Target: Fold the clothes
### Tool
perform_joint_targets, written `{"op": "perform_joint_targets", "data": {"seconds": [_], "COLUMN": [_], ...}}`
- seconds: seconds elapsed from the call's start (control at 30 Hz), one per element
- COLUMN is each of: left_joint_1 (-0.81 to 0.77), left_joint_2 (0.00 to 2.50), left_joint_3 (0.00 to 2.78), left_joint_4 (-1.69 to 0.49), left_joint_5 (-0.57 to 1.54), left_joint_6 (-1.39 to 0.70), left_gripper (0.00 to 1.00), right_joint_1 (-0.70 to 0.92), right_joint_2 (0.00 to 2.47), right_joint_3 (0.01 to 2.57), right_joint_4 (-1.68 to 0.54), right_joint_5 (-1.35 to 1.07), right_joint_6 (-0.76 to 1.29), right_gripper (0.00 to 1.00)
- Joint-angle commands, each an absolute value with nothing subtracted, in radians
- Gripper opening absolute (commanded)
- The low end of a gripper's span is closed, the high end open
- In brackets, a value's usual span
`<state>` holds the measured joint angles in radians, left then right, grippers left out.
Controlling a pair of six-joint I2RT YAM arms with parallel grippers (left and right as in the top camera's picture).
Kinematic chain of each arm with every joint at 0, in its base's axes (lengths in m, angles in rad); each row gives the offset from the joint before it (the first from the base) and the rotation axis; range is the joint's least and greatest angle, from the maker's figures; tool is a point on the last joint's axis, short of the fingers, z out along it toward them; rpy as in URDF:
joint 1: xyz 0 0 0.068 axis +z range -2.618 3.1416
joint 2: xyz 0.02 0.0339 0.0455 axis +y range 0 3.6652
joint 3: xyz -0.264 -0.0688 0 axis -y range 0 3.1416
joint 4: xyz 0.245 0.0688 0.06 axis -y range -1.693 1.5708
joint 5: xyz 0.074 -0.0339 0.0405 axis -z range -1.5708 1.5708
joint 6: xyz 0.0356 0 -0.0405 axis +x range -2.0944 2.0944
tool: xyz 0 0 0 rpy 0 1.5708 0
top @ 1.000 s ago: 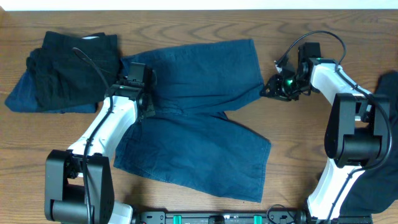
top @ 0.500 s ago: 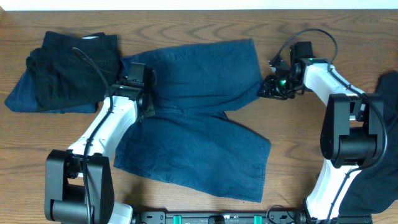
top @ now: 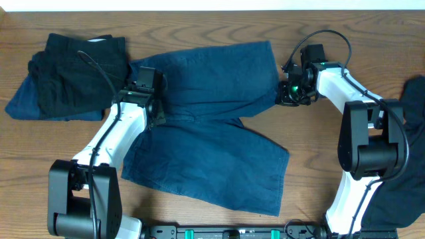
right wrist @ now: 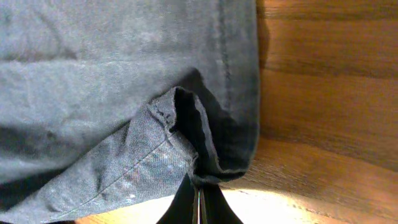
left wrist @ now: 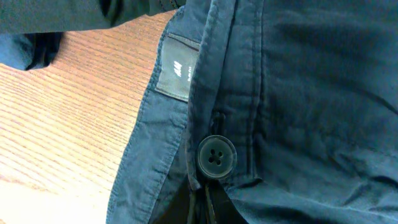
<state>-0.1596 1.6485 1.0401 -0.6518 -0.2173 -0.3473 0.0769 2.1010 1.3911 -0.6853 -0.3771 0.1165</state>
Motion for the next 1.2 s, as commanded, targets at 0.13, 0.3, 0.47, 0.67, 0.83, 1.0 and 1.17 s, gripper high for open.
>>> {"op": "perform_joint_targets", "data": {"seconds": [0.13, 0.3, 0.47, 0.67, 0.83, 1.0, 1.17], "left_joint_1": [-0.146, -0.132, -0.132, -0.132, -0.132, -0.132, -0.132], "left_joint_2": [1.661, 1.661, 1.661, 1.661, 1.661, 1.661, 1.661], "left_joint_3": [1.044, 1.044, 1.044, 1.044, 1.044, 1.044, 1.044], "left_joint_4": [-0.689, -0.697, -0.725, -0.736, -0.736, -0.736, -0.736], "left_joint_5": [-0.287, -0.298, -0.298, -0.297, -0.297, -0.297, -0.297], "left_joint_6": [-0.364, -0.364, -0.375, -0.402, -0.406, -0.406, -0.406], "left_gripper": [0.06, 0.06, 0.06, 0.06, 0.06, 0.06, 0.06], "right_joint_1": [0.020, -0.066, -0.122, -0.126, -0.103, -0.053, 0.002], "right_joint_2": [2.095, 2.054, 2.047, 2.047, 2.047, 2.047, 2.044], "right_joint_3": [1.386, 1.386, 1.386, 1.386, 1.386, 1.386, 1.388], "right_joint_4": [-0.692, -0.705, -0.734, -0.740, -0.748, -0.784, -0.748], "right_joint_5": [-0.191, -0.198, -0.199, -0.255, -0.502, -0.566, -0.566], "right_joint_6": [0.209, 0.203, 0.184, 0.161, 0.030, -0.033, -0.024], "right_gripper": [0.01, 0.01, 0.01, 0.01, 0.02, 0.17, 0.01]}}
